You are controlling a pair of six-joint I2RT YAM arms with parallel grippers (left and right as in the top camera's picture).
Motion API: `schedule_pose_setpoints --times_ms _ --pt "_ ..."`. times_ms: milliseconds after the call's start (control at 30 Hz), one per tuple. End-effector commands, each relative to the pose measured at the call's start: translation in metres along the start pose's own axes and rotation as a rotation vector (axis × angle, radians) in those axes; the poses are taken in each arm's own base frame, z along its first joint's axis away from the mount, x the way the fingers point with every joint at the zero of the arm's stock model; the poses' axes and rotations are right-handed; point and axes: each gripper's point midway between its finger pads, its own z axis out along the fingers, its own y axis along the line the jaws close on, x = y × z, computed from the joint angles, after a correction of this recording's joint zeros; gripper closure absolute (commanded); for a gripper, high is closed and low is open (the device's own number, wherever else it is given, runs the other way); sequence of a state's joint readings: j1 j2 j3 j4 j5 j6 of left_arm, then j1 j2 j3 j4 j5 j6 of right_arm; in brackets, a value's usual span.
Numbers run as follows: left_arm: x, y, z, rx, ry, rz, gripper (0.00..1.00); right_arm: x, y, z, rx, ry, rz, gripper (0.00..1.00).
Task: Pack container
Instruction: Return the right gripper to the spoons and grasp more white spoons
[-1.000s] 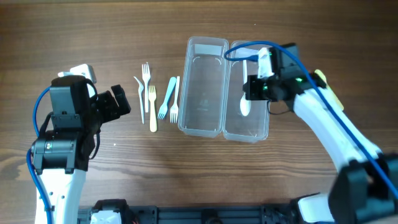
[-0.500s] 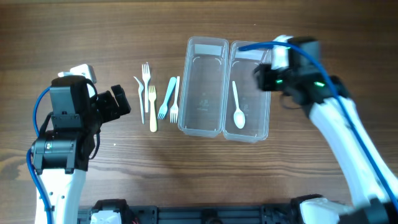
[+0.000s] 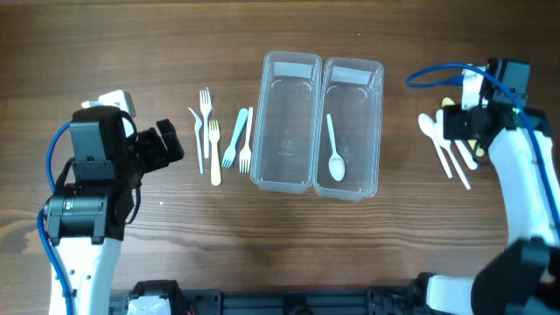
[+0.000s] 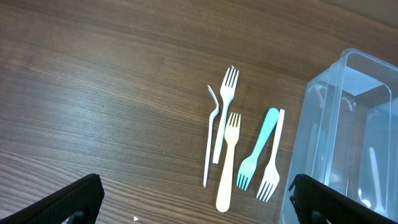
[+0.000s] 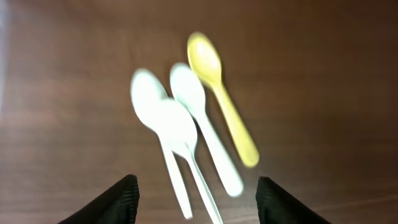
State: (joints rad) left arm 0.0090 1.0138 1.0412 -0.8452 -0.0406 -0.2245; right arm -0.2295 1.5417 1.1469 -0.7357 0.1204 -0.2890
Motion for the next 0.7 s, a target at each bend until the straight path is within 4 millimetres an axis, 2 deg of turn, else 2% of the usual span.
schedule_pose_setpoints --times_ms 0,133,233,400,533,667 --pt "-0.008 0.002 -0.004 -0.009 -0.022 0.002 0.00 0.022 0.011 0.029 -0.056 0.113 -0.123 0.40" --pt "-0.008 0.002 -0.004 -0.009 -0.022 0.002 0.00 0.037 0.018 0.051 -0.084 0.191 -0.133 0.40" --pt "-0.008 0.002 -0.004 -0.009 -0.022 0.002 0.00 0.053 0.014 0.070 -0.052 0.278 -0.159 0.41" --pt "-0.008 0.002 -0.004 -0.009 -0.022 0.002 0.00 0.071 0.025 0.092 -0.092 0.358 -0.135 0.51" --pt "-0.008 0.002 -0.004 -0.009 -0.022 0.002 0.00 0.083 0.023 0.104 -0.067 0.416 -0.122 0.51" --pt "-0.008 0.002 -0.004 -0.009 -0.022 0.002 0.00 0.086 0.026 0.110 -0.066 0.429 -0.079 0.60"
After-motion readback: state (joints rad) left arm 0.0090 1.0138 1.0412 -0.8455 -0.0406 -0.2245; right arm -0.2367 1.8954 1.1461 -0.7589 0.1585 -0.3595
